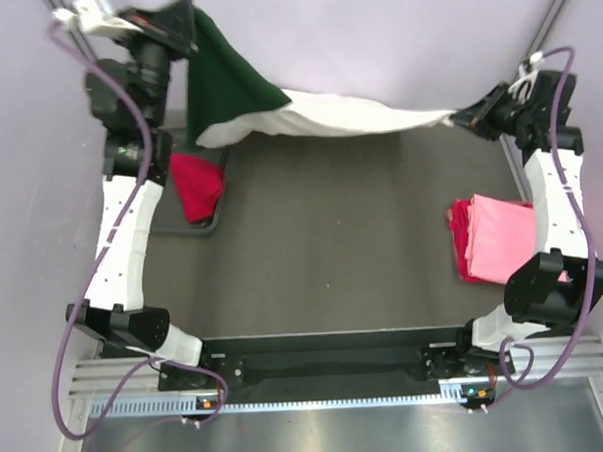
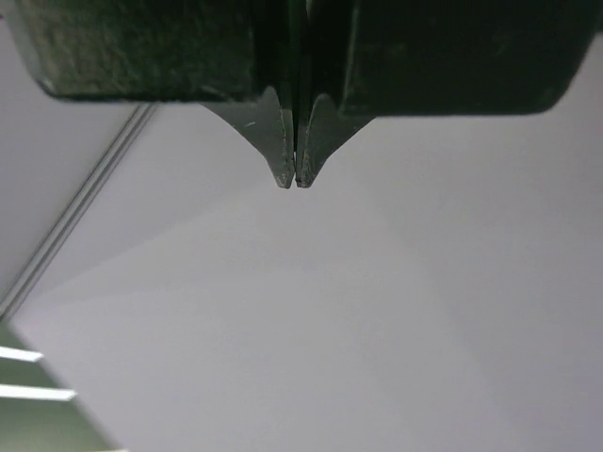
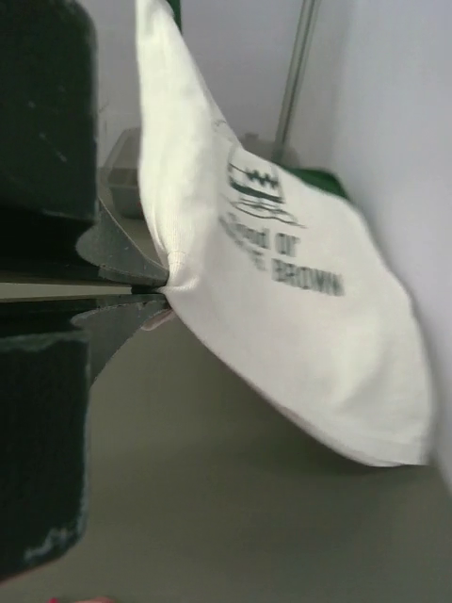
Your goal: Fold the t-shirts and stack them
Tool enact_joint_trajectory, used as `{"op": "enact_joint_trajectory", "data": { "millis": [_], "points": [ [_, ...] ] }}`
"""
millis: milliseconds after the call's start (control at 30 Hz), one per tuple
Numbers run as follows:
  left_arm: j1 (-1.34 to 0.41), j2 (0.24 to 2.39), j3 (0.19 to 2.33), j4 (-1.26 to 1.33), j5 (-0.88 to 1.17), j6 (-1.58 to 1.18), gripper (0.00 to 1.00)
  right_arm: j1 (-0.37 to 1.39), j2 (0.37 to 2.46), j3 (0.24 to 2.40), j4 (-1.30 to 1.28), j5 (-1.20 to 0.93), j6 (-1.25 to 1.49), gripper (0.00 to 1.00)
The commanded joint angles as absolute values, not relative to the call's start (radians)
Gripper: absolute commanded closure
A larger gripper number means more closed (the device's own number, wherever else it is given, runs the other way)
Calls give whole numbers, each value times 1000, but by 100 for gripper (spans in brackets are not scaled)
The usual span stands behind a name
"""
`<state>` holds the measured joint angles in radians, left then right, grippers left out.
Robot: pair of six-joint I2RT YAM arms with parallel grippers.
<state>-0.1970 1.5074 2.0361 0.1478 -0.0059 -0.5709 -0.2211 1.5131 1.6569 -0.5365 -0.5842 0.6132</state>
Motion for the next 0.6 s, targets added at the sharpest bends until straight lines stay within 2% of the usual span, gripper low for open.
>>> {"op": "enact_joint_trajectory", "data": {
  "millis": [0,33,300,567],
  "points": [
    [-196,1368,1813,202,107,-514,100,-227,1464,1556,-443,-615,595,100],
    [-196,1367,1762,202,110,-514,100,-229,1451,1517,-434,-615,595,100],
    [-201,935,1309,126,172,-569,100,-270,1243,1200,-440,-574,520,100],
    [-201,645,1134,-49,239,-623,100,-345,999,996,-575,-499,434,100]
  ]
}}
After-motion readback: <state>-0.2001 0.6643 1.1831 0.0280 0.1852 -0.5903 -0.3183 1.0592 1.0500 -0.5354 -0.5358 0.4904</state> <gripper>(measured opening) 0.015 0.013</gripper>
